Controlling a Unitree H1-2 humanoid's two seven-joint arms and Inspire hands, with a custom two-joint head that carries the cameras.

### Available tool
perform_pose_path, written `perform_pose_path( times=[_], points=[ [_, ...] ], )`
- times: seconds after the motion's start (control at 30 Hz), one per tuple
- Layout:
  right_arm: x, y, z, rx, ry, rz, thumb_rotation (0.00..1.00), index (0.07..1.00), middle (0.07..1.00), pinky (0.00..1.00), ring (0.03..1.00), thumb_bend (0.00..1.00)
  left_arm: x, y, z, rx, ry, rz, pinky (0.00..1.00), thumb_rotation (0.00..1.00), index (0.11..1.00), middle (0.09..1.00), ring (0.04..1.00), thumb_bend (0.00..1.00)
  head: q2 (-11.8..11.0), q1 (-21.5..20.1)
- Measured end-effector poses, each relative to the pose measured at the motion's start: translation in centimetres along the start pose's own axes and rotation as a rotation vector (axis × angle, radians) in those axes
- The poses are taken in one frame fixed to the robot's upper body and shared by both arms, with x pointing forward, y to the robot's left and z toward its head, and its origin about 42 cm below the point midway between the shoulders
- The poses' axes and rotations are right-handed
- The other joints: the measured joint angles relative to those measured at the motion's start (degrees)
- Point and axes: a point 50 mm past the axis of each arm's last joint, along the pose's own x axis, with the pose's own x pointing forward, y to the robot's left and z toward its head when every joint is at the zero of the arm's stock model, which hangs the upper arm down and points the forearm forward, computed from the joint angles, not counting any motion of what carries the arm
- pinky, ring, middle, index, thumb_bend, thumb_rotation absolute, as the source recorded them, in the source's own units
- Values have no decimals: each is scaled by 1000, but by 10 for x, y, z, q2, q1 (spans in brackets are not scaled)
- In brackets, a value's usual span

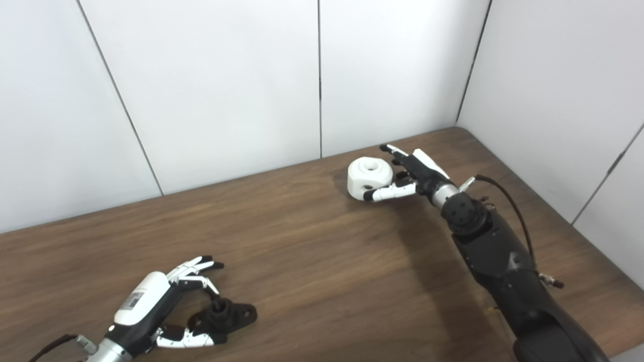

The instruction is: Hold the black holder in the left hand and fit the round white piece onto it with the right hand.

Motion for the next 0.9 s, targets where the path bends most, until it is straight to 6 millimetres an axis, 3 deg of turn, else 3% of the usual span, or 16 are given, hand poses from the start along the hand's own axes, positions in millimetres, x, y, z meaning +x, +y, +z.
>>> perform_pose_path(
  times=[0.23, 0.67, 0.77, 0.9],
  points=[
    [3, 2, 4, -21, -5, -3, 354, 898, 944, 846, 927, 970, -1, 0, 0, 1, -4, 3, 890, 49, 481, 869, 936, 522, 4, 5],
    [9, 10, 9, -74, -23, -9, 371, 857, 926, 828, 911, 975, -3, -1, 1, -2, -1, -2, 926, 49, 481, 882, 955, 522, 9, 10],
    [11, 18, 11, -85, -22, -25, 364, 832, 913, 848, 912, 972, -4, -1, 1, -3, 2, -3, 927, 49, 481, 885, 957, 522, 9, 11],
    [13, 30, 12, -86, -33, -89, 290, 750, 851, 778, 850, 924, -5, -1, 3, -5, 10, -2, 927, 50, 481, 887, 958, 523, 9, 15]
  ],
)
